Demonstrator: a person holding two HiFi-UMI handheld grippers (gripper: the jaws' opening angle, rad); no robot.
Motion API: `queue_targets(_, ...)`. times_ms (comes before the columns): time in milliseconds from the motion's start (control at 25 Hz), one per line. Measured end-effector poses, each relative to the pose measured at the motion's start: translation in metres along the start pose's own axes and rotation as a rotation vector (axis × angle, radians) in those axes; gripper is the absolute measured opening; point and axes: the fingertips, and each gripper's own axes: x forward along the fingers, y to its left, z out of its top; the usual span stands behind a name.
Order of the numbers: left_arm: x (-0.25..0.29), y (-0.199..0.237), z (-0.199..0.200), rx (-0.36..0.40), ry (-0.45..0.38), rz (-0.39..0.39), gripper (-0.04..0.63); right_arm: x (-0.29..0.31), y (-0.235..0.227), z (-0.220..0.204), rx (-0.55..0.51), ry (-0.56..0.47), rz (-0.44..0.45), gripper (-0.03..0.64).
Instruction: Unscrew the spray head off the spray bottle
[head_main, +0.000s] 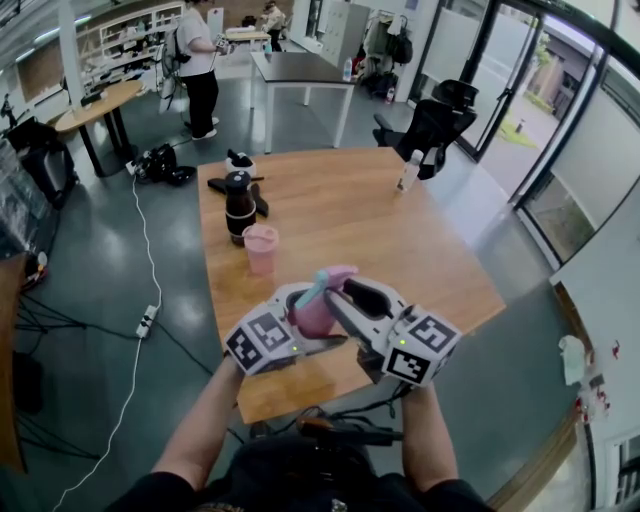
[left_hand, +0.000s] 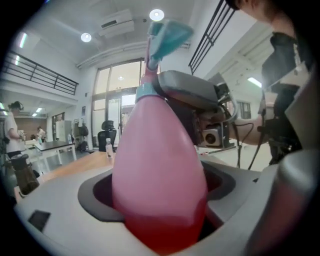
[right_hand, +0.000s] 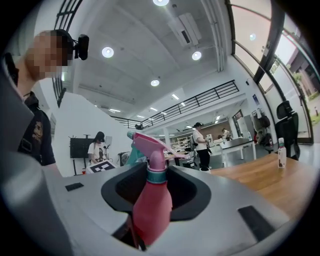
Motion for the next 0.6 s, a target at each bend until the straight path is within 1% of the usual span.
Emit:
queue_targets(80,-0.004,-0.011,0.003,-0.009,-0.015,-0.088,0.443,-0.003,0.006,0.001,-0.010,0.006,0.060,0.133)
queue_targets(160,-0.007,-0.019,0.004,-0.012,-0.016,-0.155,0.443,-0.005,0.011,0.000,-0.011,0.010,0.111,0.133)
queue_targets(280,-0.010,-0.027,0.001,0.000,-0.007,-0.221,0.443,-0.008,0.015,-0.003,-0.013,0.014,0.180,0.133)
queue_targets(440,-0.017,-0.038,0.002,0.012,-0.023,-0.318,0.443,-0.010,0.023,-0.004,-0.024,0.020,0.298,0.133)
queue_targets(600,-0.023,-0.047,0.002,0.014,-0.037,-0.373,0.443,-0.012,0.032,-0.004,-0.025,0.030,0.380,0.133)
